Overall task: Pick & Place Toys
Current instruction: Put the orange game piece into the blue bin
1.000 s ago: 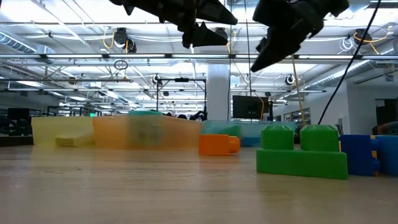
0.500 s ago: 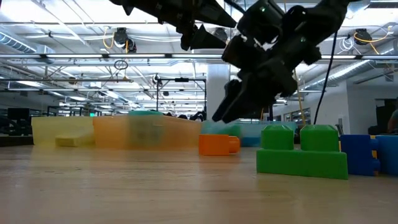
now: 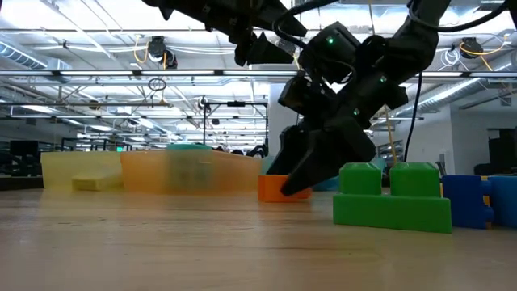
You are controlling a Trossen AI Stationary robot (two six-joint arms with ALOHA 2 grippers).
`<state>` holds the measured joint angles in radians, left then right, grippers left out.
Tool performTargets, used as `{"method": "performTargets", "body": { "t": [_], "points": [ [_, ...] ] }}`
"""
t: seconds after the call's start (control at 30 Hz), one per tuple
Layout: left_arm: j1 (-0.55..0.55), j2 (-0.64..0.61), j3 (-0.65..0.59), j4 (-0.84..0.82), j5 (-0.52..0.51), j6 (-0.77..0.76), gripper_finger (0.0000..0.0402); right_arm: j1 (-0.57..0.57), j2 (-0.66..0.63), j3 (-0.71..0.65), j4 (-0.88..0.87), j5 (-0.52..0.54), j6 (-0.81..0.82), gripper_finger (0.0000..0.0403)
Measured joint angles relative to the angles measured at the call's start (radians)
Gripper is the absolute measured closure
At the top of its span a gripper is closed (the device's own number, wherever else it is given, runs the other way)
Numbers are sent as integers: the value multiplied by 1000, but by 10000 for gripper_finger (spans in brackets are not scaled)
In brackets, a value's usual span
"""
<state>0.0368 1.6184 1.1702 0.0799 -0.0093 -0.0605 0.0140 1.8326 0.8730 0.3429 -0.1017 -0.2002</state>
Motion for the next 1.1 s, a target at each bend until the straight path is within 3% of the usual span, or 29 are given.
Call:
{"method": "performTargets", "body": {
  "t": [0.2,0.83,0.93,1.1],
  "points": [
    [0,0,0,0,0,3,23,-4,0,1,22,-3,-6,52],
    [0,0,0,-3,0,4,23,-4,-17,1,37,-3,-30,277],
    [0,-1,0,-35,7,3,23,-4,-18,1,66,-2,-21,294],
    [-3,-1,0,-160,64,-57,23,-6,-22,1,38,0,-20,290]
  ]
}}
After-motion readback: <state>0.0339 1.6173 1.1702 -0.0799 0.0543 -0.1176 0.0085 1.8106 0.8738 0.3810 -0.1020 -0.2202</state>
